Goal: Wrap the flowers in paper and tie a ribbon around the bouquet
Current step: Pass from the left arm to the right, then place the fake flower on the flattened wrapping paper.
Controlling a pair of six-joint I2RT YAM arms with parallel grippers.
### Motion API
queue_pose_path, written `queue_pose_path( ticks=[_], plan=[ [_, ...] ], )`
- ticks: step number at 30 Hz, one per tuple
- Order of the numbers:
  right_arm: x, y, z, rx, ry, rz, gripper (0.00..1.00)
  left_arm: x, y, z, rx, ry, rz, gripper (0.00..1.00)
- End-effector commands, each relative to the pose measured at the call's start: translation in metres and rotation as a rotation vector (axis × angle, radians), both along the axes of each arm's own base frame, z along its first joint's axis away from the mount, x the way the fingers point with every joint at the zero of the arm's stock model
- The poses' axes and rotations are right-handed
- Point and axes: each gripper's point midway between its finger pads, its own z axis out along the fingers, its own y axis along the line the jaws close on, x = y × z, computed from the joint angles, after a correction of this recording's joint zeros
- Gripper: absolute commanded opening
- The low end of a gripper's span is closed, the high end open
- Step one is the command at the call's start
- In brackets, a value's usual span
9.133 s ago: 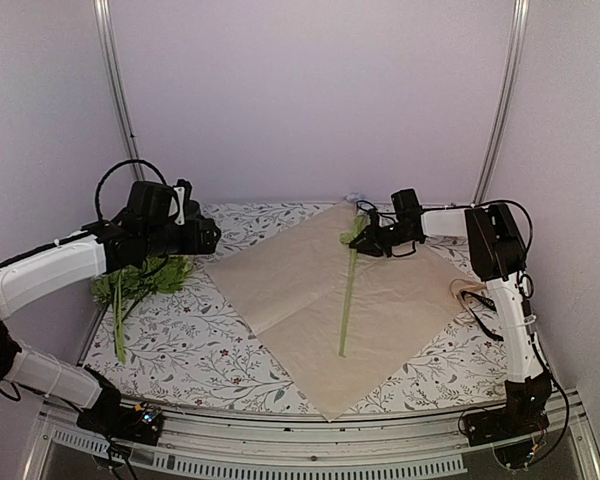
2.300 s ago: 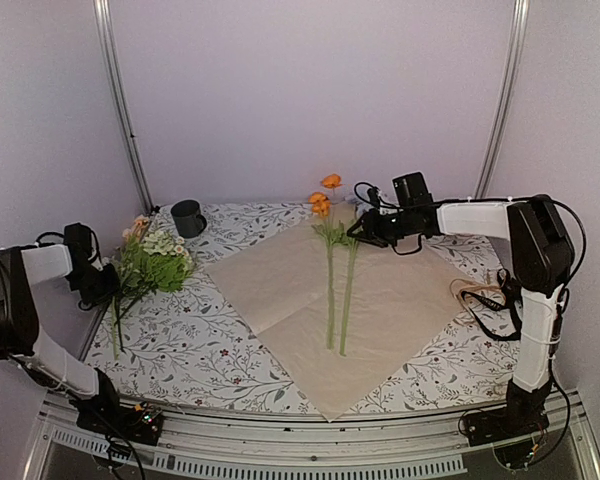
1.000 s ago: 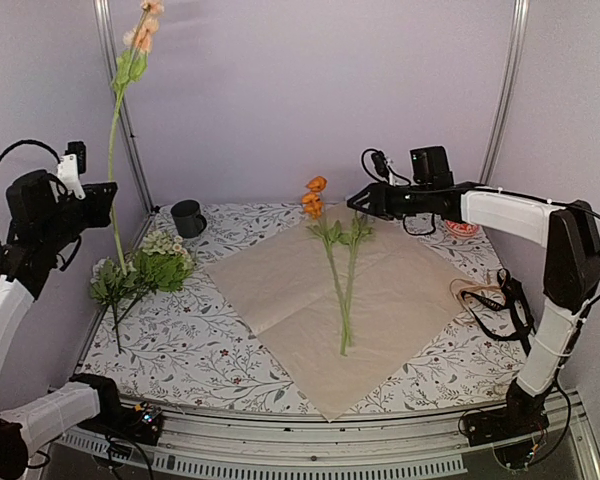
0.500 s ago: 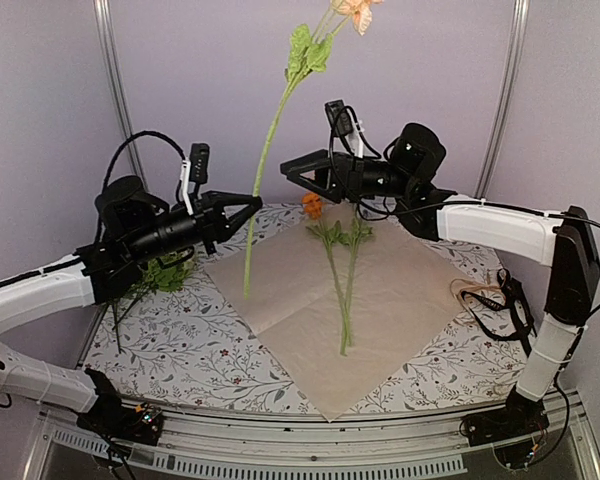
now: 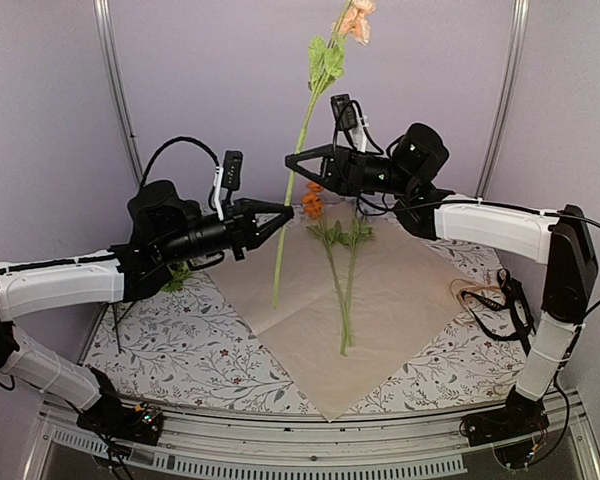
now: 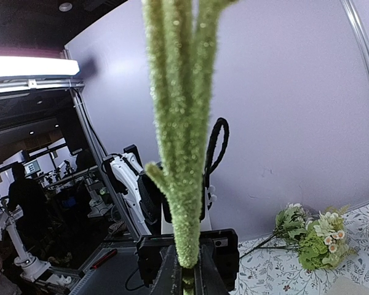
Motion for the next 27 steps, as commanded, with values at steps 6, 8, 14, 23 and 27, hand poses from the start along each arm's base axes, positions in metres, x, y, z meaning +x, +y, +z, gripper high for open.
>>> queue_pose_path(
  ticks=[6, 8, 14, 23, 27],
  plan=[
    [0.078, -0.017, -0.065, -0.197, 0.306, -0.232, 0.00, 0.045, 0.044, -0.007, 0.124, 0.008, 0.394, 0.99],
    [0.113, -0.025, -0.118, -0.376, 0.457, -0.387, 0.00, 0.070, 0.078, -0.019, 0.198, 0.050, 0.613, 0.99],
    [0.154, -0.050, -0.224, -0.650, 0.632, -0.466, 0.00, 0.118, 0.207, -0.089, 0.431, 0.396, 1.109, 0.99],
    [0.191, -0.081, -0.325, -0.832, 0.764, -0.580, 0.00, 0.117, 0.274, -0.136, 0.634, 0.545, 1.240, 0.99],
    [0.194, -0.086, -0.346, -0.875, 0.776, -0.606, 0.00, 0.118, 0.281, -0.145, 0.667, 0.563, 1.239, 0.99]
  ],
)
